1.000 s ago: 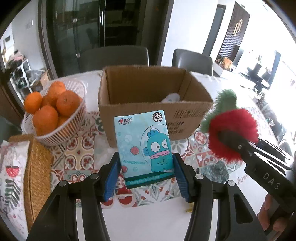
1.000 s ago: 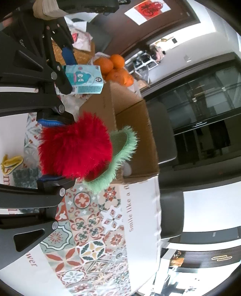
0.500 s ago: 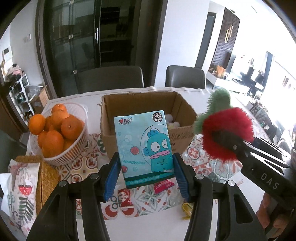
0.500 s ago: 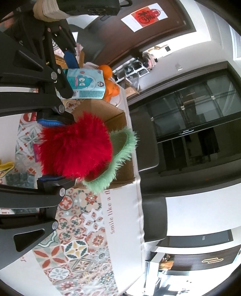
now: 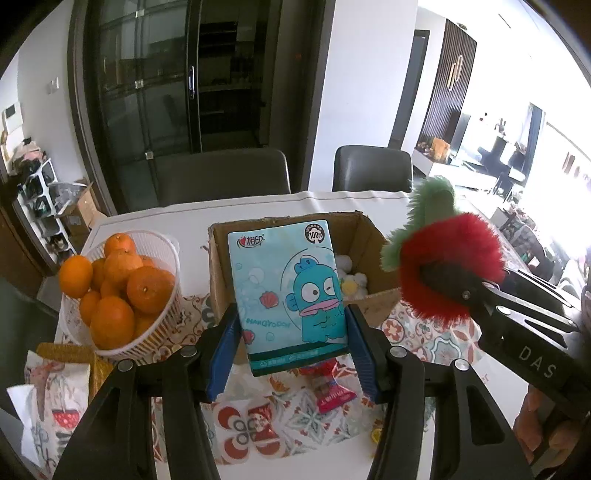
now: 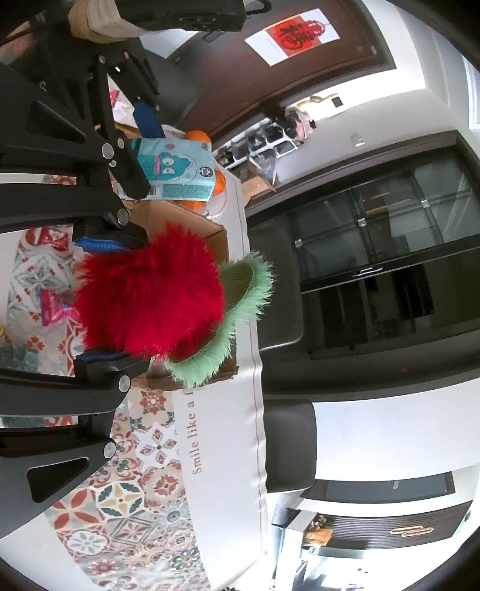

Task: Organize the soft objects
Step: 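Lift the tissue pack with the left tool while the right tool carries the strawberry plush over the box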

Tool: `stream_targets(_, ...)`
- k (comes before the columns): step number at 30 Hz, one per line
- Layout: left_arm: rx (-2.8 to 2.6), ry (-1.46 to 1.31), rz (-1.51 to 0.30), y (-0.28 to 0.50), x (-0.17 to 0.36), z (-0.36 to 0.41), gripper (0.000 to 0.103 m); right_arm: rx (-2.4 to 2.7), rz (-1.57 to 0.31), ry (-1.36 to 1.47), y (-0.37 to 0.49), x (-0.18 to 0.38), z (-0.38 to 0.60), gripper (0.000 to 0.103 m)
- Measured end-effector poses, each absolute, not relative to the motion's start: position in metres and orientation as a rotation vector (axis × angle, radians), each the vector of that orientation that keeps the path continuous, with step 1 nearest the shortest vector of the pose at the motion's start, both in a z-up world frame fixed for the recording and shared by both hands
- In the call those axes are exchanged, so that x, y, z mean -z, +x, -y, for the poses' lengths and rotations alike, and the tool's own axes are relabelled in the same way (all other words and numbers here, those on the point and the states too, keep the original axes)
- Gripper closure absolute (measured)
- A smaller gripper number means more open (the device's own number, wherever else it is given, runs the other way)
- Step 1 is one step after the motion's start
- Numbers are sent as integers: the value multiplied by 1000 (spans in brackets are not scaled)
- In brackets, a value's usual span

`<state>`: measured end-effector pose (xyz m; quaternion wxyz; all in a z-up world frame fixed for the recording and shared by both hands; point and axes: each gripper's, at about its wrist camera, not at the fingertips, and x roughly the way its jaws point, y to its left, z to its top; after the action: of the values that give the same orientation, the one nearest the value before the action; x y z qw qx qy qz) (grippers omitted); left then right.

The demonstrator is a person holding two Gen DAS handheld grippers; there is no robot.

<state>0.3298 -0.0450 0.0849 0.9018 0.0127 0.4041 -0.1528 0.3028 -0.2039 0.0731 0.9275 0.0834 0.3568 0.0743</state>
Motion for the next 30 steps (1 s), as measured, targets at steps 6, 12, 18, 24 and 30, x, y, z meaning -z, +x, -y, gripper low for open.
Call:
stream_targets(6, 298, 32, -846, 355, -82, 45, 48, -155, -777, 164, 329, -71, 204, 64)
stream_targets(12, 296, 44, -892, 380, -78, 47, 48, -162, -846, 156, 359, -66, 204, 64)
stream_targets(18, 306, 62, -936, 404, -71, 45, 48, -174, -923, 146, 389, -56, 201, 63)
stream_targets(24, 320, 60, -977, 427, -59, 44, 48, -177, -988, 132, 412, -40, 199, 63)
stream_targets(30, 308, 78, -1031, 445, -43, 49, 48, -173, -1030, 146, 427, -25, 201, 63)
